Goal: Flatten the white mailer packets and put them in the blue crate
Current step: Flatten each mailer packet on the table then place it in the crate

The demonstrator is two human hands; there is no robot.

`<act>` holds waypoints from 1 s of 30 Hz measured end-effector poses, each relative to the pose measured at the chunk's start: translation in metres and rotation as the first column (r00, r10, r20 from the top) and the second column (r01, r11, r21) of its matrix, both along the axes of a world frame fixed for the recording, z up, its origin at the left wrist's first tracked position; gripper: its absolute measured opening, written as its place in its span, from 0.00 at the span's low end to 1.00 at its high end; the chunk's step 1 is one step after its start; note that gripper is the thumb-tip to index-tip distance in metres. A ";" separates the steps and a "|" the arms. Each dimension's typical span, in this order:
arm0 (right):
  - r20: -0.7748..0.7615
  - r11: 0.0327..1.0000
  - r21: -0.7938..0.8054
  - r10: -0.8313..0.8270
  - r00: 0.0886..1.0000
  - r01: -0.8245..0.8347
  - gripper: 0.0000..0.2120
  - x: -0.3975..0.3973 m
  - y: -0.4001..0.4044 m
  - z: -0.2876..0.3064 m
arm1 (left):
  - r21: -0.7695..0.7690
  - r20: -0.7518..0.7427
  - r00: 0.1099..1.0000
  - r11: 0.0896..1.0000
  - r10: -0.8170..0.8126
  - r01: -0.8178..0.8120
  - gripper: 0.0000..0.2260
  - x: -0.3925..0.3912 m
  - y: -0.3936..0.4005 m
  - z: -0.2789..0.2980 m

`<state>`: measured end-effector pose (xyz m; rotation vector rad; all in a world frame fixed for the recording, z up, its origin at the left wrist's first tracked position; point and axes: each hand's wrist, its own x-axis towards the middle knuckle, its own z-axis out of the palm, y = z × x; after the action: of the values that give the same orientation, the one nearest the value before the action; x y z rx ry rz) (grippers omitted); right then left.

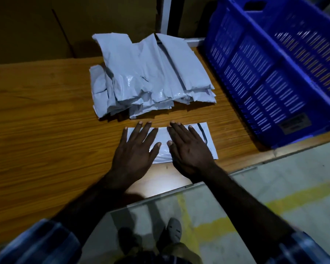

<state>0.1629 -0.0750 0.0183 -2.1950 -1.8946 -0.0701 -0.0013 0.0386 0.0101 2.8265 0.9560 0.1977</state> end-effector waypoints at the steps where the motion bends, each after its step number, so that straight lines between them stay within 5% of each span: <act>1: -0.009 1.000 -0.001 -0.019 1.000 0.019 0.25 0.001 -0.001 0.000 | -0.011 -0.007 1.000 1.000 -0.004 0.003 0.27 -0.004 0.003 0.000; 11: -0.069 0.968 -0.137 -0.220 0.973 0.209 0.29 0.023 -0.014 0.011 | -0.074 -0.024 0.997 0.995 0.070 -0.071 0.29 0.003 -0.006 0.019; 21: -0.028 1.000 0.006 -0.012 1.000 0.012 0.22 -0.004 0.005 0.002 | 0.024 -0.024 0.999 0.999 -0.034 0.034 0.24 0.028 -0.022 0.009; 27: -0.084 0.953 -0.196 -0.252 0.964 0.232 0.30 0.044 -0.019 0.007 | -0.090 0.021 0.989 0.986 0.145 -0.143 0.29 -0.014 -0.002 0.003; 30: -0.024 0.950 -0.211 -0.240 0.971 0.229 0.32 0.041 -0.021 0.016 | -0.138 0.025 0.986 0.977 0.165 -0.160 0.32 -0.020 -0.002 0.011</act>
<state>0.2035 -0.0965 0.0346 -2.5273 -1.6723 0.1457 -0.0217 0.0363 0.0209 2.6146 1.1475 0.1939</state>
